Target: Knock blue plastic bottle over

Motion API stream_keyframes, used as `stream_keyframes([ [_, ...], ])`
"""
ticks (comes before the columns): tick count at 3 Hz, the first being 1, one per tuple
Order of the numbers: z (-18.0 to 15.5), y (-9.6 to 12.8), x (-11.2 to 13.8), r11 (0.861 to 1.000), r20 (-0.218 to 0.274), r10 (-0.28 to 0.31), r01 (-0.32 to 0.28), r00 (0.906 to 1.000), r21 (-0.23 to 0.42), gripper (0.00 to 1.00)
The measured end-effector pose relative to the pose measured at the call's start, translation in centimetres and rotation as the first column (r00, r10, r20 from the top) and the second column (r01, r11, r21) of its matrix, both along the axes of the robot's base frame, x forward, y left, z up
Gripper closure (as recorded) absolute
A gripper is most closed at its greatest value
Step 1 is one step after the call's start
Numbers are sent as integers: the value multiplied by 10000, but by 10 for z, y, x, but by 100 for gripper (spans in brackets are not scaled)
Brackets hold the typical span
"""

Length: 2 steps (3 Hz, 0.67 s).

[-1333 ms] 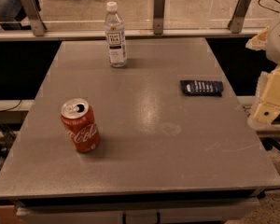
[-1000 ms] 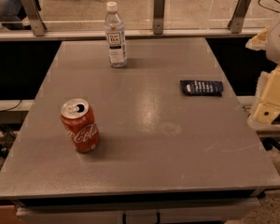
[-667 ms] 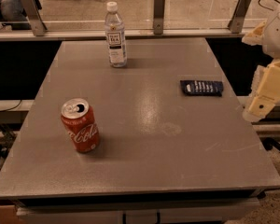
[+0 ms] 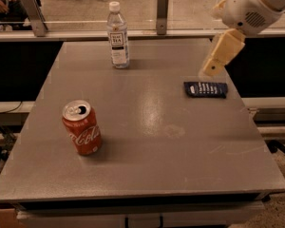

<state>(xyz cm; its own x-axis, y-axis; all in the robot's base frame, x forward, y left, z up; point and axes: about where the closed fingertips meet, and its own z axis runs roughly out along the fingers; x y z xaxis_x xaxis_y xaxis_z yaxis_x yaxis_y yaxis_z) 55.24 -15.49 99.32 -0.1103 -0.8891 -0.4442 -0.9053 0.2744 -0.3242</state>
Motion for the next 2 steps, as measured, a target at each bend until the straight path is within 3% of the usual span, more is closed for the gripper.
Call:
stream_keyframes([
  [1, 9, 35, 56, 9888, 569, -99, 13, 9983, 1493, 0],
  [2, 13, 63, 78, 9570, 813, -430, 177, 9958, 2896, 0],
])
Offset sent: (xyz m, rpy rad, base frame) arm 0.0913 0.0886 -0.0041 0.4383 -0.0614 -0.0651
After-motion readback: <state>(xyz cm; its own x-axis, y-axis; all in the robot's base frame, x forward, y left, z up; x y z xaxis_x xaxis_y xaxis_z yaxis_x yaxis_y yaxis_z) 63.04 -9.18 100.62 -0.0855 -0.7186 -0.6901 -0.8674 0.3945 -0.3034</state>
